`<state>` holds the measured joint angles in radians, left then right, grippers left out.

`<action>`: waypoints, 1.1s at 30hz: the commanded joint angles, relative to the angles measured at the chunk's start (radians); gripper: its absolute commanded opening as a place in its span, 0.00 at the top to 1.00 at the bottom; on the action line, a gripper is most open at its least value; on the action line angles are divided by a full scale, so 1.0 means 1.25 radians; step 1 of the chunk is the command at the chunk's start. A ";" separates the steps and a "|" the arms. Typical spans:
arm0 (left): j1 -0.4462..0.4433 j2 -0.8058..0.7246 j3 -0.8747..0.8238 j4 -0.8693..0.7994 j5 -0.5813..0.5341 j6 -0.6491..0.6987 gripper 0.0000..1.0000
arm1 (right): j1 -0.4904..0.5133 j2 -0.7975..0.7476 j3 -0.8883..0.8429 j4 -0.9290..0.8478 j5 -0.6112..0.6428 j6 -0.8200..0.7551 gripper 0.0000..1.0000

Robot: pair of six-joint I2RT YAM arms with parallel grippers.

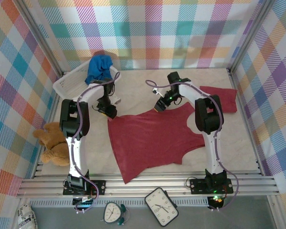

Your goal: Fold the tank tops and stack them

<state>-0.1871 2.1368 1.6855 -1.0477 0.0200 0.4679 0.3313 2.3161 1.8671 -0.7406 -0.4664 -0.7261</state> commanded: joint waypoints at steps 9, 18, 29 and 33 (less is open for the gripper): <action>0.017 0.036 0.040 -0.032 0.048 -0.006 0.75 | 0.017 0.098 0.149 -0.118 0.031 -0.066 0.45; 0.018 0.044 0.042 -0.037 0.045 -0.012 0.90 | 0.016 0.135 0.202 -0.164 0.043 -0.051 0.66; 0.018 0.003 0.059 -0.052 0.067 -0.031 1.00 | 0.016 0.088 0.188 -0.130 0.062 -0.050 0.96; 0.017 -0.046 0.048 -0.054 0.071 -0.042 1.00 | 0.017 0.016 0.121 -0.070 0.083 -0.051 0.99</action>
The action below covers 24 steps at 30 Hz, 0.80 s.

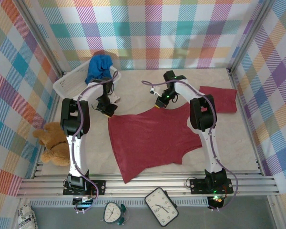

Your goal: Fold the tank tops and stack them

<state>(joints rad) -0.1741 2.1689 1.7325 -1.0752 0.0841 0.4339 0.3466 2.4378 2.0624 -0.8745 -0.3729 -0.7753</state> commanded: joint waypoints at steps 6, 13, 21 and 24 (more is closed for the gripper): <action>-0.016 -0.152 -0.041 -0.023 0.028 -0.029 1.00 | 0.004 -0.174 -0.134 0.112 0.020 -0.005 0.99; -0.047 -0.214 -0.100 -0.017 -0.002 -0.046 1.00 | 0.003 -0.252 -0.239 0.184 0.026 0.002 0.99; -0.089 -0.297 -0.191 0.008 -0.008 -0.069 1.00 | -0.002 -0.349 -0.390 0.300 0.023 0.027 1.00; -0.101 -0.321 -0.225 0.017 -0.011 -0.080 1.00 | -0.001 -0.376 -0.443 0.328 0.021 0.030 1.00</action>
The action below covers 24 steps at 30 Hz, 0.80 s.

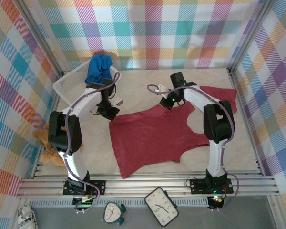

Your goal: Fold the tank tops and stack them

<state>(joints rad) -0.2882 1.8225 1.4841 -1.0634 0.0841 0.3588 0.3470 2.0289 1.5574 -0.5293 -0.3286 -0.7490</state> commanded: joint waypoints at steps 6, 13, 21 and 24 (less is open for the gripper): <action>-0.034 -0.070 -0.085 0.024 -0.013 -0.038 1.00 | -0.001 -0.118 -0.162 0.135 -0.020 0.026 0.98; -0.061 -0.065 -0.140 0.044 -0.037 -0.054 1.00 | 0.001 -0.180 -0.294 0.200 -0.048 0.070 0.94; -0.086 -0.050 -0.186 0.060 -0.076 -0.075 1.00 | 0.013 -0.217 -0.391 0.181 0.005 0.091 0.92; -0.087 -0.053 -0.201 0.067 -0.089 -0.083 1.00 | 0.022 -0.203 -0.397 0.143 0.026 0.077 0.90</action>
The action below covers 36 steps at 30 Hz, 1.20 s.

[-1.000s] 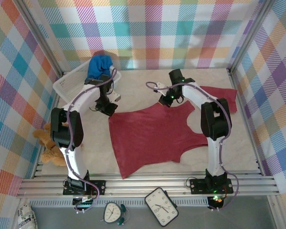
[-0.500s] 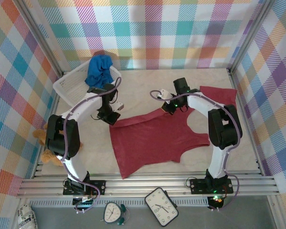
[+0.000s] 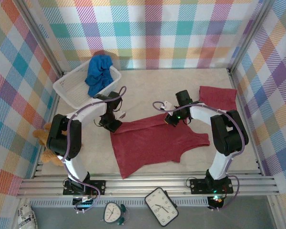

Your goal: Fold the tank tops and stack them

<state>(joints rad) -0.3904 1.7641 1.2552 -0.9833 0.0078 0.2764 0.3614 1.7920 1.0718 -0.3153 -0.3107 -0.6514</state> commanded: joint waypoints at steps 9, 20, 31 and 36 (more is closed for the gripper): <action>-0.015 -0.003 -0.075 0.005 -0.113 -0.040 0.98 | 0.016 -0.009 -0.020 -0.089 0.060 -0.005 0.88; -0.034 -0.071 -0.111 0.028 -0.085 -0.059 0.98 | 0.037 -0.009 -0.022 -0.139 0.094 0.057 0.83; -0.080 0.025 -0.085 -0.055 -0.127 -0.095 0.86 | 0.039 -0.028 -0.008 -0.156 0.127 0.074 0.61; -0.081 -0.037 -0.086 -0.058 -0.084 -0.118 0.65 | 0.016 -0.102 -0.017 -0.126 0.105 0.121 0.48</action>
<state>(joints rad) -0.4896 1.7805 1.1301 -1.0035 -0.1219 0.1535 0.4030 1.7351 1.0451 -0.4725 -0.1696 -0.5480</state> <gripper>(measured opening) 0.332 0.515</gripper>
